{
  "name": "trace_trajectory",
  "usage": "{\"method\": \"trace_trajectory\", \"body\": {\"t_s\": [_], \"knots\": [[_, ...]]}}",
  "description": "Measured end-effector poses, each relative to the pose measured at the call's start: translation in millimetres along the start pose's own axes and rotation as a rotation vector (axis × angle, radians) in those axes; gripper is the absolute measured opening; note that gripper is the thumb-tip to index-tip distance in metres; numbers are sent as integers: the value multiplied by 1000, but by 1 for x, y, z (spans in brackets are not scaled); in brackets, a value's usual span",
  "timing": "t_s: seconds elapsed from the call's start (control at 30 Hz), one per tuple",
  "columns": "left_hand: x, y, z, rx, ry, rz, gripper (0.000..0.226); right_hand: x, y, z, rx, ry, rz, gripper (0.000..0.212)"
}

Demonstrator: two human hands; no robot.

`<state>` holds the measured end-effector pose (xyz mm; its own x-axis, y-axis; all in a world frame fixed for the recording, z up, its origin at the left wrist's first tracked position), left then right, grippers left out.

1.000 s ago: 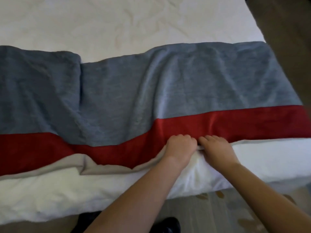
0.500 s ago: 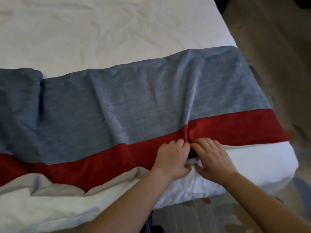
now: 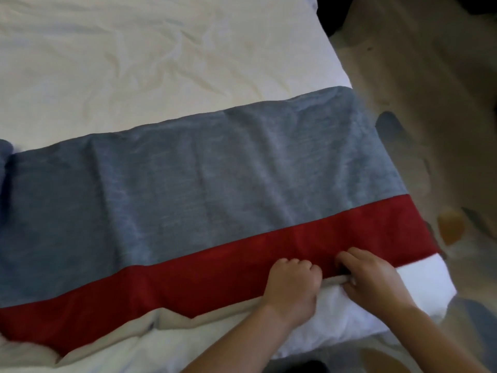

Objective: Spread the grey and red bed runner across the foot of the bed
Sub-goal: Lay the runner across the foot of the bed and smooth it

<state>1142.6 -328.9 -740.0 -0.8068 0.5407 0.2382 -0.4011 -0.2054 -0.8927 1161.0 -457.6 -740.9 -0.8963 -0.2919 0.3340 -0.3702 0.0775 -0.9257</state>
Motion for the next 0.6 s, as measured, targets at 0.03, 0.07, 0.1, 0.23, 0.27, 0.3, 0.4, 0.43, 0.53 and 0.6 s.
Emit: {"method": "trace_trajectory", "body": {"t_s": [0.03,0.07,0.1,0.23,0.27,0.3,0.4,0.43,0.53,0.6], "knots": [[-6,1,8,4,-6,26,20,5,-4,7,28,-38,18,28],[-13,1,15,1,-21,51,22,9,-7,15,63,-72,39,30],[-21,1,21,3,-41,65,24,11,-10,25,99,-95,60,34],[-61,2,53,-73,-58,144,18,11,-23,75,173,-100,172,45],[-72,3,63,-106,-56,153,11,11,-25,86,186,-125,193,45],[-83,4,73,-127,-57,154,8,11,-26,98,193,-152,206,44],[-107,11,97,-133,-65,131,20,15,-29,129,180,-171,216,41],[-111,14,104,-137,-65,120,22,18,-29,137,169,-172,217,42],[-116,22,127,-150,-20,89,24,36,-25,155,140,-191,220,43],[-117,29,139,-147,19,67,26,46,-20,165,114,-190,217,43]]}}
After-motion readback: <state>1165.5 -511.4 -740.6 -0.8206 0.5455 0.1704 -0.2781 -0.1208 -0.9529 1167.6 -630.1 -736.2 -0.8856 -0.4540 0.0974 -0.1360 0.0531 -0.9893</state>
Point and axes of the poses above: each hand's wrist, its own x-axis away from the middle knuckle, its own y-axis out of the palm, z = x × y, the point moved 6 cm from there along -x, towards the middle knuckle, and after that the axes turned 4 degrees about -z, right-handed, at the moved point
